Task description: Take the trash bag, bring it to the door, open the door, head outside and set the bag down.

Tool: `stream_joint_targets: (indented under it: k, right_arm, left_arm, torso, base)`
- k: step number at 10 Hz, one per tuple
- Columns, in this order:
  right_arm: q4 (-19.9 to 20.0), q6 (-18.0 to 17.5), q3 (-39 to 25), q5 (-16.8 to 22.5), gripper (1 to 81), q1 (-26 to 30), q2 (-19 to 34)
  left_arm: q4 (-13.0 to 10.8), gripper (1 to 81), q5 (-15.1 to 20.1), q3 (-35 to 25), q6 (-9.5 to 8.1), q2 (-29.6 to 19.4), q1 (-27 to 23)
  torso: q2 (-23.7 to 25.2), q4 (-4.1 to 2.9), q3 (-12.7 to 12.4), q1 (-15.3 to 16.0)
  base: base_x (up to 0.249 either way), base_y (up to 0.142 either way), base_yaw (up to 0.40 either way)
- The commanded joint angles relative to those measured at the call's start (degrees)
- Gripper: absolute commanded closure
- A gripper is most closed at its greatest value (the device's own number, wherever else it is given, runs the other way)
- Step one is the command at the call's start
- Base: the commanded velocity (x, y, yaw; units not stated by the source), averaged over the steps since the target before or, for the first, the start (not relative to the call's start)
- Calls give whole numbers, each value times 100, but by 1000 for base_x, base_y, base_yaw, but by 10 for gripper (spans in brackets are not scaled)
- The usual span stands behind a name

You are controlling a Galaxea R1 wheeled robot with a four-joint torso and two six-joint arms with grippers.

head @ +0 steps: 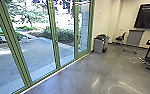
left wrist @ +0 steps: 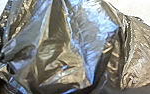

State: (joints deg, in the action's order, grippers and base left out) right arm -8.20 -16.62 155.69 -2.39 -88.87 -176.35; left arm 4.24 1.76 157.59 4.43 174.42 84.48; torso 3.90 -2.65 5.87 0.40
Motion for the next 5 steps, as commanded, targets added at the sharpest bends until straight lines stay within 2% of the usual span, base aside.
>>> stream_joint_targets:
  k: [1,5]
  right_arm:
    - [-58,9,-39,300,10,260,-34]
    - [-59,9,-39,300,10,268,-34]
  left_arm:
    - [-38,811,378,-26,23,23,-252]
    - [-38,811,378,-26,23,32,-261]
  torso:
    - [0,0,0,0]
    - [0,0,0,0]
  base:
    - [171,-93,0]
    - [171,-106,0]
